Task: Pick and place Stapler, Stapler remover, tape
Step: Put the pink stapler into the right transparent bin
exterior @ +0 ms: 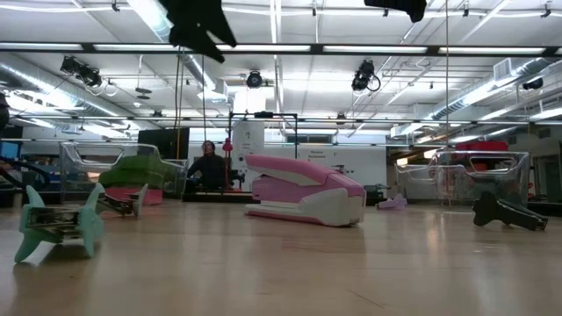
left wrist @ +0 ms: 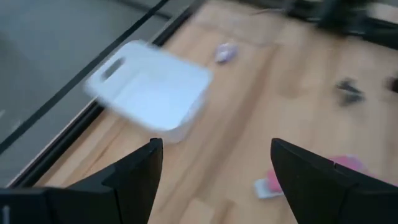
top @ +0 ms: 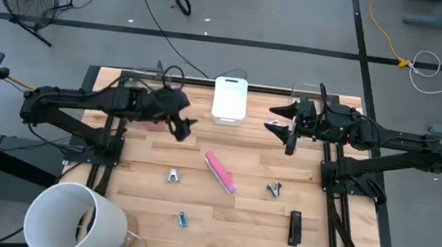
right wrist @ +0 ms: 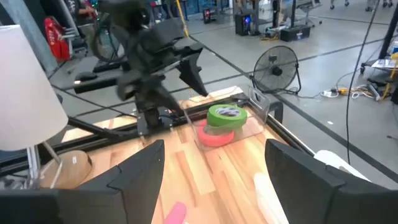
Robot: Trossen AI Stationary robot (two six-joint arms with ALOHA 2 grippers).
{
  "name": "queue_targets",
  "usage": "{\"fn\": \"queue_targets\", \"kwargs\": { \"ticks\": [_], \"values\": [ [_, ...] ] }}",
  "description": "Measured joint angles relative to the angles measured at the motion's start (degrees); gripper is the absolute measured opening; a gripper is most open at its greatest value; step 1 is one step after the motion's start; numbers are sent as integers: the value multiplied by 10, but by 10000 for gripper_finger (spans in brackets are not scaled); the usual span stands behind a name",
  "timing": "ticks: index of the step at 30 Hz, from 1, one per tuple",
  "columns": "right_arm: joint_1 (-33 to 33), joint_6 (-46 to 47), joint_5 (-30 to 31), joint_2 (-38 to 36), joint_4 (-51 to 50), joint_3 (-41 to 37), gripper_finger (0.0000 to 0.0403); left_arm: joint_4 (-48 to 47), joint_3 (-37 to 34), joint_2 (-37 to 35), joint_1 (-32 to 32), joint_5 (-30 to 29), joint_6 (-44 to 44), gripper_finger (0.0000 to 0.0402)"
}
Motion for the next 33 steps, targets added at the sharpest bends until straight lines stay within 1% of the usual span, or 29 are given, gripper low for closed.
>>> {"fn": "queue_targets", "kwargs": {
  "ticks": [4, 7, 10, 15, 22, 25, 30, 33],
  "values": [
    [0, -4, 0, 0, 1, 0, 276, 40, 0, 0, -37, 26, 48, 298],
    [0, -5, 0, 0, 1, 0, 276, 58, 0, 2, -54, 50, 92, 297],
    [0, -5, 1, 0, 2, 0, 276, 71, -1, 14, -66, 62, 114, 297],
    [0, 1, 0, 0, 4, 0, 276, 91, -1, 49, -77, 88, 119, 297],
    [0, 2, 0, 0, -2, 0, 276, 117, -1, 114, -86, 89, 126, 297],
    [0, 1, -16, -1, -20, 0, 276, 145, -1, 141, -87, 92, 125, 297],
    [0, 0, -56, -2, -56, 0, 276, 186, -1, 167, -87, 119, 127, 297],
    [1, 1, -74, -2, -64, 0, 276, 191, -1, 171, -87, 137, 171, 297]
  ]
}}
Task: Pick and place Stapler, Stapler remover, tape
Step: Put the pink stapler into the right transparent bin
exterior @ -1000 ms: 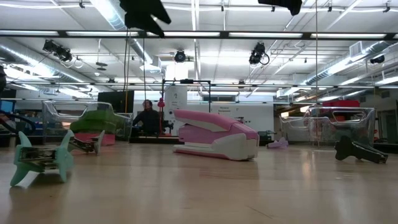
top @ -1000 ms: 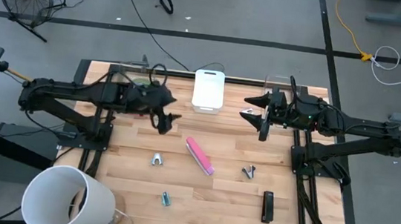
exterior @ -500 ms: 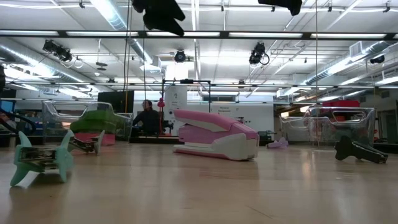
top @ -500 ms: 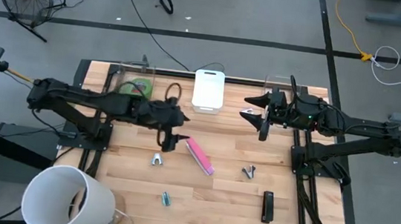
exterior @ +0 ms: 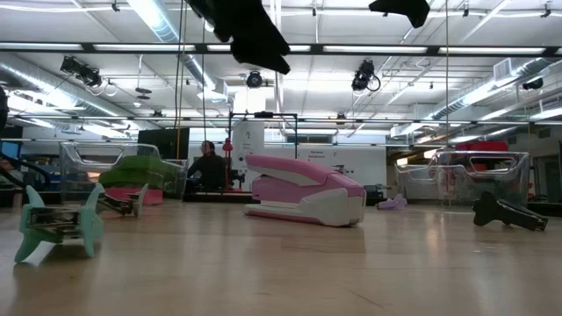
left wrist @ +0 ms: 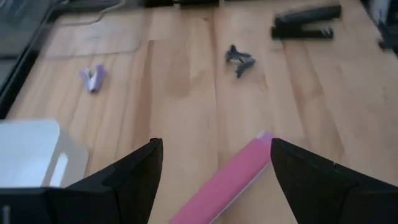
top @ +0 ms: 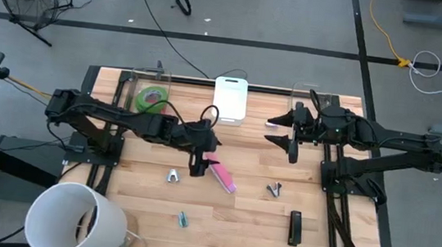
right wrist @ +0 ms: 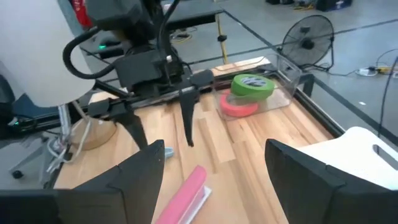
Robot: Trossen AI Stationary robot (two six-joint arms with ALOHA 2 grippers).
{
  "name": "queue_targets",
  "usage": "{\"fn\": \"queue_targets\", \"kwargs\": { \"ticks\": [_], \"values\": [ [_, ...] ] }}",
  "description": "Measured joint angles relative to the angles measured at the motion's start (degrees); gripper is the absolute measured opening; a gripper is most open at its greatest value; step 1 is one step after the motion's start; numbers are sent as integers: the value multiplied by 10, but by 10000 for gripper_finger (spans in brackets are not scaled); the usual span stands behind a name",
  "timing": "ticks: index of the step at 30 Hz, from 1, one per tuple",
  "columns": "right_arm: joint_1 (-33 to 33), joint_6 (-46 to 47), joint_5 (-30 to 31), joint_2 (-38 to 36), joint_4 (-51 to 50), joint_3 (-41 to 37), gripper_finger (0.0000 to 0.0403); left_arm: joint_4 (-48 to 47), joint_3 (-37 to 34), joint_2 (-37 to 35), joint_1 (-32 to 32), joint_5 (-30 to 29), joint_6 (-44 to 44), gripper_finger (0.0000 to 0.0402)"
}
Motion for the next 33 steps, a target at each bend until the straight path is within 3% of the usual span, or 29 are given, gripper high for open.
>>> {"fn": "queue_targets", "kwargs": {
  "ticks": [7, 18, 23, 33],
  "values": [
    [0, 2, 0, 0, -3, 0, 276, 11, 0, 0, 0, 23, 140, 297],
    [0, 0, 0, 0, -4, 0, 276, -1, 0, 43, 2, 56, 150, 297],
    [0, 0, 0, 0, -5, 0, 276, -12, 0, 83, 2, 75, 205, 297],
    [0, 30, -1, 0, -13, 0, 276, -24, 0, 134, 6, 46, 292, 296]
  ]
}}
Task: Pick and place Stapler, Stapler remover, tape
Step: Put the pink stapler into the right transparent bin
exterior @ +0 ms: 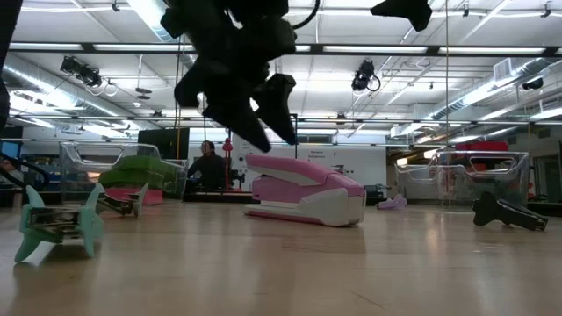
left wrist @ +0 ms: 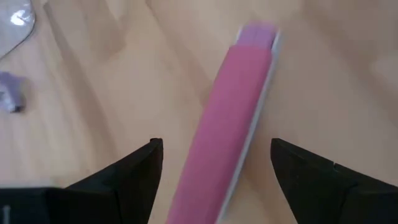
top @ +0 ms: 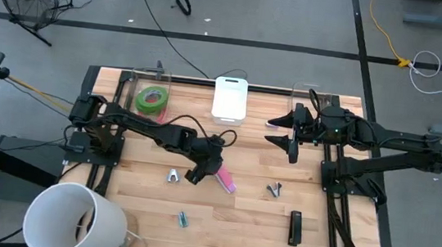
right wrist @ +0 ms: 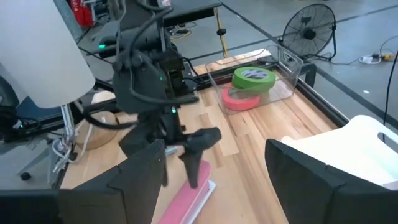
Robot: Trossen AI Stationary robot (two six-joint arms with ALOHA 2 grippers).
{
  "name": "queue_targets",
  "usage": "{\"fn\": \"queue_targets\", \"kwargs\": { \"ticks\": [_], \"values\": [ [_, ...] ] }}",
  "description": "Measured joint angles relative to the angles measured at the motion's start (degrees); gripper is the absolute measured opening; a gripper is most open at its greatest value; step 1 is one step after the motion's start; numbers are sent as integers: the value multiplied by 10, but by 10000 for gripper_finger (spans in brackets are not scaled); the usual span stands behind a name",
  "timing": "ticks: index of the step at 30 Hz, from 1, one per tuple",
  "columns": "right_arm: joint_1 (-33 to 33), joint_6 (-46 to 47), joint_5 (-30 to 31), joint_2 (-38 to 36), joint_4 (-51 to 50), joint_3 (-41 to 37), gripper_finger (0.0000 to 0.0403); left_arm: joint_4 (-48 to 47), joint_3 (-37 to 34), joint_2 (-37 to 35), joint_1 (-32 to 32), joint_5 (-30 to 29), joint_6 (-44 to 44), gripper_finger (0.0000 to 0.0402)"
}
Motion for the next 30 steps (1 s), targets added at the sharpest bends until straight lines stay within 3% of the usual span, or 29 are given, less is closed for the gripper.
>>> {"fn": "queue_targets", "kwargs": {
  "ticks": [3, 8, 17, 22, 30],
  "values": [
    [0, 1, -1, 0, -4, 0, 276, -3, 1, 0, 0, -39, 43, 292],
    [0, 3, 0, 0, -12, 0, 276, -35, 25, -7, 3, -76, 32, 289],
    [0, 5, 1, 0, -11, 0, 276, -156, 85, -7, 30, 2, 65, 289],
    [0, 11, 1, 0, -11, 0, 276, -160, 92, -7, 44, 7, 136, 288],
    [0, 15, 0, 0, -12, 0, 276, -187, 92, -6, 58, 50, 137, 288]
  ]
}}
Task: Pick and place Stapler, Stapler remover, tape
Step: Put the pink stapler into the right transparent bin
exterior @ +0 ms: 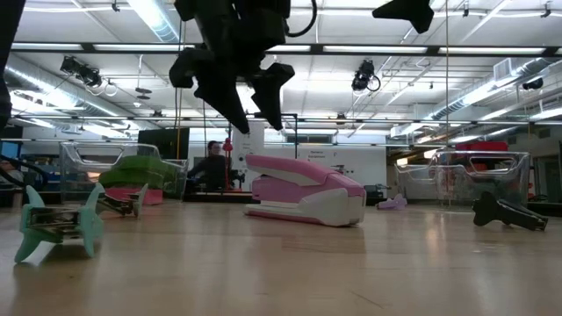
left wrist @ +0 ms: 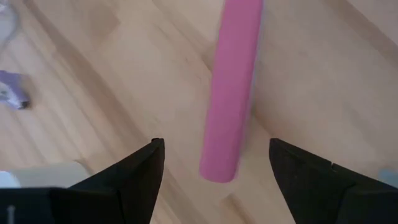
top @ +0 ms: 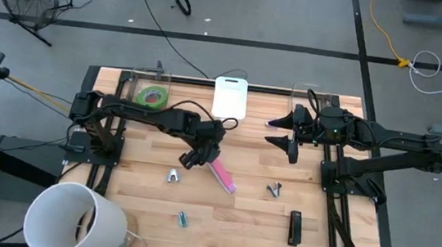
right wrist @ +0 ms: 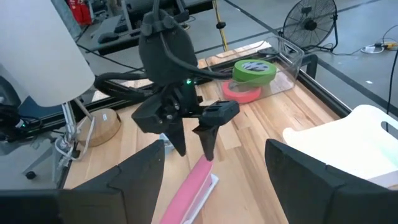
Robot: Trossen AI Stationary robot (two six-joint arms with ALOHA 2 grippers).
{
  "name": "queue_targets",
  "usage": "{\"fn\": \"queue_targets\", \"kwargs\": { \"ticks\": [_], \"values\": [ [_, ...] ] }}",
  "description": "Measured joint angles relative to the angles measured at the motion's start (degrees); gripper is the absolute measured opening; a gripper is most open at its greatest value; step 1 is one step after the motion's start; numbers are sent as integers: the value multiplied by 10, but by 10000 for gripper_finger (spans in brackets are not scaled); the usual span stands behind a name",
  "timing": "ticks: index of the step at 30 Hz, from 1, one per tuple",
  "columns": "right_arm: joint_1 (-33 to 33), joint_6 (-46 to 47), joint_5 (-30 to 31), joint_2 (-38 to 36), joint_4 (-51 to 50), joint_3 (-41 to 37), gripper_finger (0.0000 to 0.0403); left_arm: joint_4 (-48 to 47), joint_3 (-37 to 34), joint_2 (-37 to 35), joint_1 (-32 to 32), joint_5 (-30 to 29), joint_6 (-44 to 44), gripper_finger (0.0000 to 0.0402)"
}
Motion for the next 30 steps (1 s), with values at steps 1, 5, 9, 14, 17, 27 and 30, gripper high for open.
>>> {"fn": "queue_targets", "kwargs": {
  "ticks": [1, 5, 9, 14, 17, 27, 30],
  "values": [
    [0, 0, 0, 0, 0, 0, 276, 0, 0, 3, 0, 0, 0, 288],
    [0, -1, 0, 0, 0, 0, 276, 3, 0, 18, 0, 2, 0, 288],
    [0, -2, 1, 0, 0, 0, 276, 14, 0, 29, -2, 1, -1, 288],
    [0, 0, 1, 0, -1, 0, 276, 26, 1, 47, -1, 1, 1, 288],
    [0, 0, 1, 0, -2, 0, 276, 23, -1, 63, 0, 1, 0, 288],
    [2, 2, 1, 0, -5, 0, 276, 15, -1, 96, 0, 1, -20, 282],
    [2, 2, 1, 0, -4, 0, 276, 19, 0, 96, 0, 0, -20, 259]
  ]
}}
